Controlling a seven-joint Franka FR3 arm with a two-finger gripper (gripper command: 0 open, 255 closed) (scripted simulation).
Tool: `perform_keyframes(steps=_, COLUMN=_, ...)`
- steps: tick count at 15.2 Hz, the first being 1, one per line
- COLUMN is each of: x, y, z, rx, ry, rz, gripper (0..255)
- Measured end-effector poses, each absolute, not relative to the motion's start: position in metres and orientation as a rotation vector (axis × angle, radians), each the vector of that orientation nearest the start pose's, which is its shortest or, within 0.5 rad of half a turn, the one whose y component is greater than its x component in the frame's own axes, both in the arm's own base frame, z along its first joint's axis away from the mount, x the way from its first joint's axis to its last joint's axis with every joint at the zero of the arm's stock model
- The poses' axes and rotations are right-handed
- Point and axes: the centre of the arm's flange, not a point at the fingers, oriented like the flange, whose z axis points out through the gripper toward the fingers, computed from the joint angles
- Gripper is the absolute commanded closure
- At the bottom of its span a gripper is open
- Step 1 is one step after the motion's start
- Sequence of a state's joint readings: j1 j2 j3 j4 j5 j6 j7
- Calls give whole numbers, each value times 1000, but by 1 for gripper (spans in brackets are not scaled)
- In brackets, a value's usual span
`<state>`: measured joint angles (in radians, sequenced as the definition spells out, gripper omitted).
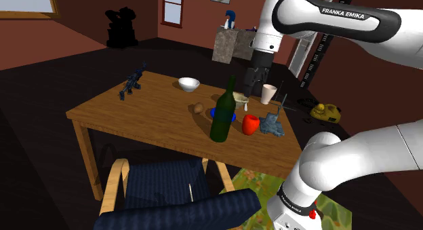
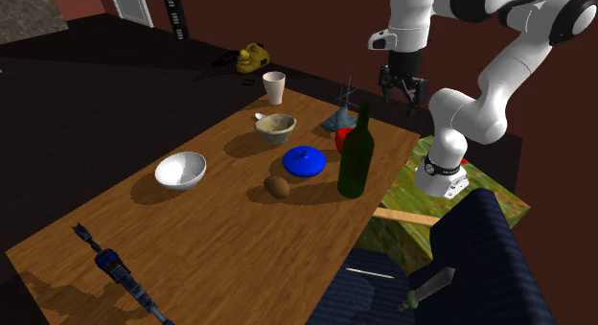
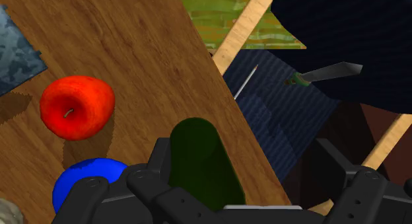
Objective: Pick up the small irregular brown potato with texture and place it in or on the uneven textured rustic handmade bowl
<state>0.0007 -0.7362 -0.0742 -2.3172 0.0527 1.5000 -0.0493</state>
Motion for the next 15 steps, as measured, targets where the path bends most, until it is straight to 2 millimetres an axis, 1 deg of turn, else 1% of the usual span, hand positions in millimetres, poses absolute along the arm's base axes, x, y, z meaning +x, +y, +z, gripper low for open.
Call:
perform_keyframes(steps=1, x=312, y=-24, z=587, rx=-3033, ry=2, rz=117, gripper=0)
perform_keyframes(steps=3, x=319, y=-24, z=577, rx=-3031, ry=51, rz=97, gripper=0)
perform_keyframes(steps=6, x=343, y=-24, z=554, rx=-3024, ry=163, rz=50, gripper=0)
perform_keyframes(steps=8, x=361, y=-21, z=535, rx=-3016, ry=243, rz=16, gripper=0)
perform_keyframes(steps=11, x=386, y=-27, z=510, rx=-2999, ry=365, rz=-38, gripper=0)
perform_keyframes(steps=12, x=393, y=-27, z=505, rx=-2992, ry=405, rz=-57, gripper=0)
perform_keyframes(steps=15, x=421, y=-34, z=482, rx=-2968, ry=526, rz=-110, gripper=0)
